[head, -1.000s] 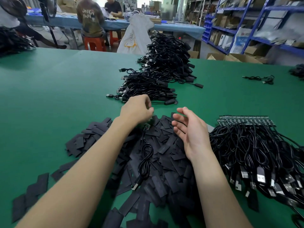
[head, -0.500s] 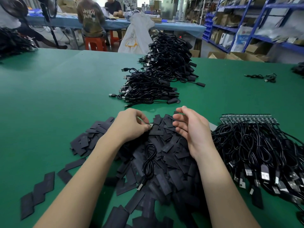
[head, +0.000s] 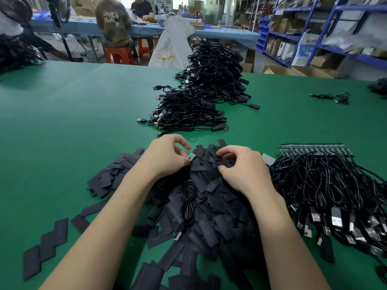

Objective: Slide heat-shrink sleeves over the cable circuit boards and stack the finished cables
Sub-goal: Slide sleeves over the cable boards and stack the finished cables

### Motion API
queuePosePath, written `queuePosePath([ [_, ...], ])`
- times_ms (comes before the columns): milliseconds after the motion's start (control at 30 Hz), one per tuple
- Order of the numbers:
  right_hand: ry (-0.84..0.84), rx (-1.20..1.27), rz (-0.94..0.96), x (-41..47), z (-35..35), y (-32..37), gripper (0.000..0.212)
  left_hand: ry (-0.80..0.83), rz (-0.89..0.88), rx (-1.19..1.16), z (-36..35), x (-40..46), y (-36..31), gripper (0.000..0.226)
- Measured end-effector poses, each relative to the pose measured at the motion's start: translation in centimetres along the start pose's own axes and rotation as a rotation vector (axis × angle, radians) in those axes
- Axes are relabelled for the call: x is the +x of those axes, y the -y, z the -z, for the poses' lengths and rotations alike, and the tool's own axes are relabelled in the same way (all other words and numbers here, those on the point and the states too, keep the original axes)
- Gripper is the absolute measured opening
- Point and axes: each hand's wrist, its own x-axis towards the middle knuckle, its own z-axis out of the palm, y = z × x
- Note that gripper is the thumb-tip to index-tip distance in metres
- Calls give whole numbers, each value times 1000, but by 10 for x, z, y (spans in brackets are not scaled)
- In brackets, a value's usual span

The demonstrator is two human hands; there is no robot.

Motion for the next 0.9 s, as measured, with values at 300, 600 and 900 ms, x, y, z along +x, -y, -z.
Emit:
queuePosePath([
  [300,-47,402,15,6,12,-13,16,56,2,-450,2,-4,-11,20],
  [600,10,330,17,7,11,-16,21,59,-22,-459,-3,-6,-14,19],
  [900,13,178,60,7,7,-15,27,56,-20,-458,-5,-6,-12,19],
])
